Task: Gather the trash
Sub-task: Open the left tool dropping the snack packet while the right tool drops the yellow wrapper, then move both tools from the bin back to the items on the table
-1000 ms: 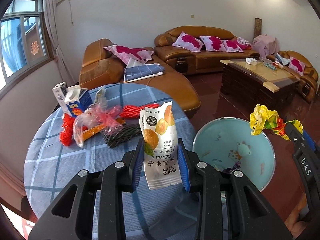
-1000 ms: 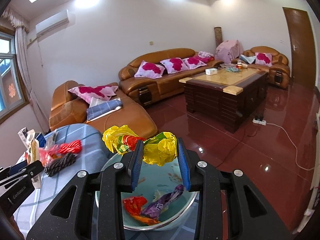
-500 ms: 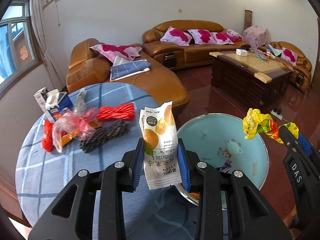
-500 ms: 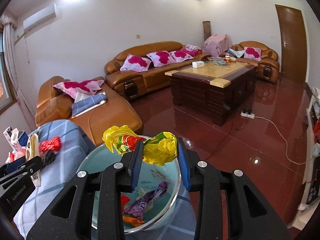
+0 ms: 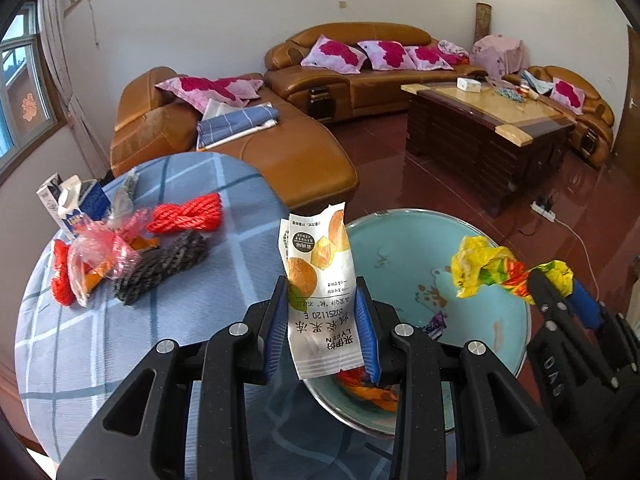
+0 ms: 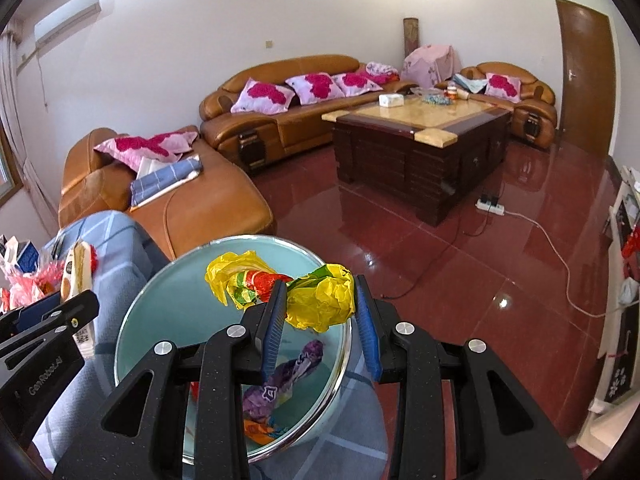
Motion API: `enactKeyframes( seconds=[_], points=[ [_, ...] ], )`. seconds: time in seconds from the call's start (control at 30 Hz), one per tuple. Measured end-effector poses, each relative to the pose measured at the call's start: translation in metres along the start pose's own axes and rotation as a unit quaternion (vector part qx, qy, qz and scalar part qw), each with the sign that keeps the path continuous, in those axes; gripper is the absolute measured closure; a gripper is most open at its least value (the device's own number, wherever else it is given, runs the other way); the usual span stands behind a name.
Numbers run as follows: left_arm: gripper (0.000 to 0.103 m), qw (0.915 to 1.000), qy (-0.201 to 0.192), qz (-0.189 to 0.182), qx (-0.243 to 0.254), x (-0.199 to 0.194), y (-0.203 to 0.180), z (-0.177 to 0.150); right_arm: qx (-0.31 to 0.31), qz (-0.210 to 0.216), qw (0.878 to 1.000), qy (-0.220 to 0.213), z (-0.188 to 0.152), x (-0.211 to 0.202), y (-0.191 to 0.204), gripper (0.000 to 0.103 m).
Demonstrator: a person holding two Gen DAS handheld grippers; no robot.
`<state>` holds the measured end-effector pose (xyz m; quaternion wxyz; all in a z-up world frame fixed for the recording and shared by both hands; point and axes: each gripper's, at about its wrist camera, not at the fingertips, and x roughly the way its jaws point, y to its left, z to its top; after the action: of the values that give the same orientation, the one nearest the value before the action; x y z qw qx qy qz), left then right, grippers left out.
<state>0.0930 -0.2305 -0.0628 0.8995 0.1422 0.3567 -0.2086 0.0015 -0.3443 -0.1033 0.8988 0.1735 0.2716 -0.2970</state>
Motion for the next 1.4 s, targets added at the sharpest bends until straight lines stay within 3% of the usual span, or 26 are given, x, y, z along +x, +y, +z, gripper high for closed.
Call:
enactKeyframes(
  seconds=[0.23, 0.3, 0.47, 0.7, 0.83, 1.17, 1.4],
  points=[
    [0.068, 0.9999, 0.008, -0.004, 0.003, 0.009, -0.007, 0.001, 0.007, 0.015, 1.0, 0.019, -0.003, 0.008, -0.001, 0.065],
    [0.065, 0.9999, 0.011, -0.004, 0.004, 0.011, -0.006, 0.0, 0.01, 0.025, 0.999, 0.024, -0.003, 0.01, 0.0, 0.059],
    [0.057, 0.9999, 0.011, -0.002, 0.002, 0.009, -0.004, -0.002, 0.013, 0.023, 1.0, 0.007, 0.0, 0.002, 0.0, 0.057],
    [0.028, 0.9998, -0.007, 0.013, -0.012, -0.003, 0.003, 0.0, 0.05, 0.01, 0.998, -0.034, 0.009, -0.015, -0.015, 0.045],
    [0.02, 0.9994, -0.016, 0.022, -0.019, -0.012, 0.01, 0.001, 0.044, 0.009, 0.998, -0.042, 0.009, -0.021, -0.012, 0.033],
    [0.014, 0.9985, -0.022, 0.035, -0.036, -0.026, 0.037, -0.009, 0.027, 0.013, 0.998, -0.057, 0.01, -0.035, 0.0, 0.031],
    [0.014, 0.9968, -0.004, 0.061, -0.053, -0.026, 0.079, -0.035, -0.011, 0.027, 0.998, -0.054, 0.003, -0.039, 0.022, 0.031]
  ],
)
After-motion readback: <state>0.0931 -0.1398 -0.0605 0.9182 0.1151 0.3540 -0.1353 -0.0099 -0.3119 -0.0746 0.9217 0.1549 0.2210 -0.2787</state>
